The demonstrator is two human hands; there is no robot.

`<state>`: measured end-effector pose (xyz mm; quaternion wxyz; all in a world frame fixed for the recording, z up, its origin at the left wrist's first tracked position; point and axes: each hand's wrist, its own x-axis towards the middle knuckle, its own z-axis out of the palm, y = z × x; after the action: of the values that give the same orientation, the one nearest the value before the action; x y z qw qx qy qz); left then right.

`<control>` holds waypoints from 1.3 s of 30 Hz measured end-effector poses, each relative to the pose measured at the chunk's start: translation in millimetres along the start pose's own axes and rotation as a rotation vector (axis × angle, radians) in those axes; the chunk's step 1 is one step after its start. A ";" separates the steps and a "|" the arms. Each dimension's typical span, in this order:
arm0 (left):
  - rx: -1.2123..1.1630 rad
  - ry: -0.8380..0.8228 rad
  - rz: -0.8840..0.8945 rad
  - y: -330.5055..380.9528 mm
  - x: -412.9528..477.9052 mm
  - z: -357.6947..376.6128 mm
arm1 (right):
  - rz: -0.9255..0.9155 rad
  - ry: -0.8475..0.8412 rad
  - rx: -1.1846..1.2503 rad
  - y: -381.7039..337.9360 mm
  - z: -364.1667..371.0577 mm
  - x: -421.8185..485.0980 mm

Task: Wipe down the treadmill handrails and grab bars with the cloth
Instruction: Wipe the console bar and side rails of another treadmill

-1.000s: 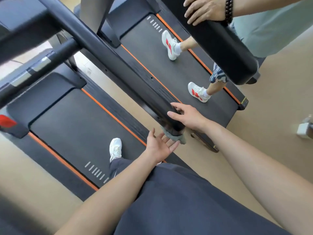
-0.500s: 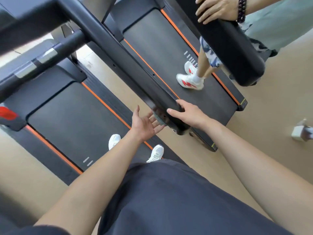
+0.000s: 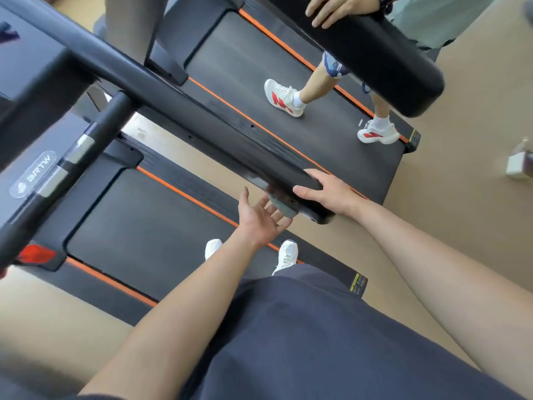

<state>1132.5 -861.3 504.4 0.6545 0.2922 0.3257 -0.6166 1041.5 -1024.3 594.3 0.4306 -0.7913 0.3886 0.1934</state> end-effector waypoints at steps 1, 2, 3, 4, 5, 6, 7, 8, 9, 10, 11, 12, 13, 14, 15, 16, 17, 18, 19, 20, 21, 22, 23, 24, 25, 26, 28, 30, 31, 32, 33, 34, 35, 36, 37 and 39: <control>0.012 0.002 -0.034 -5.9 -0.4 0.1 | -0.005 0.014 0.008 -0.4 0.8 -0.6; 0.015 0.007 -0.063 -11.9 -0.6 0.4 | -0.007 0.025 0.018 -0.7 1.7 -0.8; 0.011 0.012 -0.090 -17.6 -1.3 0.7 | -0.007 0.034 0.030 -1.1 2.4 -1.5; 0.007 0.015 -0.116 -23.2 -1.8 1.6 | -0.008 0.046 0.037 -1.2 3.6 -1.7; 0.007 0.016 -0.140 -28.3 -2.9 2.9 | -0.006 0.055 0.037 -1.0 4.4 -2.1; 0.010 0.018 -0.157 -32.1 -3.7 4.6 | -0.009 0.064 0.035 -0.6 5.2 -2.4; 0.007 0.021 -0.169 -34.0 -4.4 5.8 | -0.010 0.075 0.032 0.4 6.2 -2.1; -0.002 0.026 -0.175 -33.5 -5.2 7.2 | -0.015 0.091 0.024 0.6 7.3 -2.6; -0.015 0.032 -0.176 -31.2 -6.1 8.1 | -0.019 0.113 0.010 0.8 8.5 -3.5; -0.027 0.040 -0.169 -27.3 -7.2 8.7 | -0.020 0.137 -0.004 0.8 9.9 -4.7; -0.040 0.046 -0.154 -21.6 -8.2 9.3 | -0.018 0.159 -0.015 0.4 10.8 -5.9; -0.059 0.052 -0.132 -14.5 -9.1 9.0 | -0.015 0.176 -0.021 0.4 12.0 -6.2; -0.079 0.052 -0.109 -6.3 -10.8 8.2 | -0.012 0.187 -0.022 0.2 12.6 -6.6; -0.089 0.048 -0.088 2.6 -12.4 6.8 | -0.012 0.192 -0.021 0.1 13.4 -6.8; -0.089 0.042 -0.070 12.1 -14.4 5.2 | -0.009 0.193 -0.021 0.2 14.0 -7.0; -0.083 0.039 -0.052 21.8 -15.8 3.2 | -0.009 0.196 -0.022 0.0 14.5 -7.4; -0.080 0.040 -0.036 31.7 -17.2 1.2 | -0.004 0.200 -0.025 -0.1 15.1 -8.0; -0.080 0.042 -0.019 41.6 -18.1 -1.1 | 0.003 0.207 -0.029 0.8 15.7 -7.5; -0.080 0.043 -0.002 51.6 -19.5 -3.1 | 0.010 0.211 -0.032 0.8 16.0 -7.4; -0.080 0.043 0.019 60.8 -20.5 -5.8 | 0.019 0.207 -0.043 0.8 15.7 -7.3; -0.079 0.044 0.042 69.7 -21.8 -7.9 | 0.024 0.203 -0.068 0.5 14.9 -7.8; -0.080 0.043 0.064 78.5 -22.9 -10.4 | 0.017 0.205 -0.102 -0.3 14.4 -8.0; -0.078 0.039 0.082 87.0 -24.5 -12.7 | 0.000 0.215 -0.144 -1.9 14.1 -8.9; -0.073 0.034 0.098 94.6 -25.5 -15.4 | -0.036 0.235 -0.187 -4.1 14.0 -10.0; -0.065 0.030 0.114 101.6 -27.2 -17.4 | -0.086 0.267 -0.222 -8.3 14.0 -11.5; -0.063 0.028 0.131 108.2 -28.8 -19.5 | -0.149 0.303 -0.251 -14.5 14.8 -11.9; -0.070 0.020 0.162 120.7 -32.9 -22.9 | -0.287 0.353 -0.292 -31.5 18.0 -9.6; -0.079 0.013 0.198 132.7 -37.0 -25.8 | -0.385 0.365 -0.305 -54.1 21.9 -1.4; -0.087 0.014 0.213 138.6 -39.1 -26.6 | -0.415 0.362 -0.308 -65.3 24.4 5.3; -0.098 0.016 0.227 144.5 -40.6 -27.3 | -0.433 0.354 -0.307 -76.6 26.7 13.0; -0.108 0.017 0.242 150.3 -42.1 -27.6 | -0.439 0.344 -0.311 -86.6 29.2 21.4; -0.114 0.020 0.262 156.1 -43.0 -28.7 | -0.444 0.330 -0.320 -96.0 31.8 30.0; -0.115 0.023 0.286 161.5 -44.2 -29.7 | -0.450 0.313 -0.334 -104.8 33.8 37.9; -0.115 0.027 0.311 166.5 -44.5 -30.8 | -0.461 0.297 -0.352 -112.5 35.6 45.3; -0.116 0.030 0.336 171.2 -44.7 -31.5 | -0.469 0.279 -0.377 -119.7 37.1 51.8; -0.129 0.040 0.383 180.6 -44.0 -32.4 | -0.464 0.234 -0.431 -133.3 39.9 62.0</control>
<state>1309.3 -796.4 515.6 0.7704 0.3185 0.3157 -0.4531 1185.5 -975.3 603.3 0.2385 -0.9483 0.1952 0.0760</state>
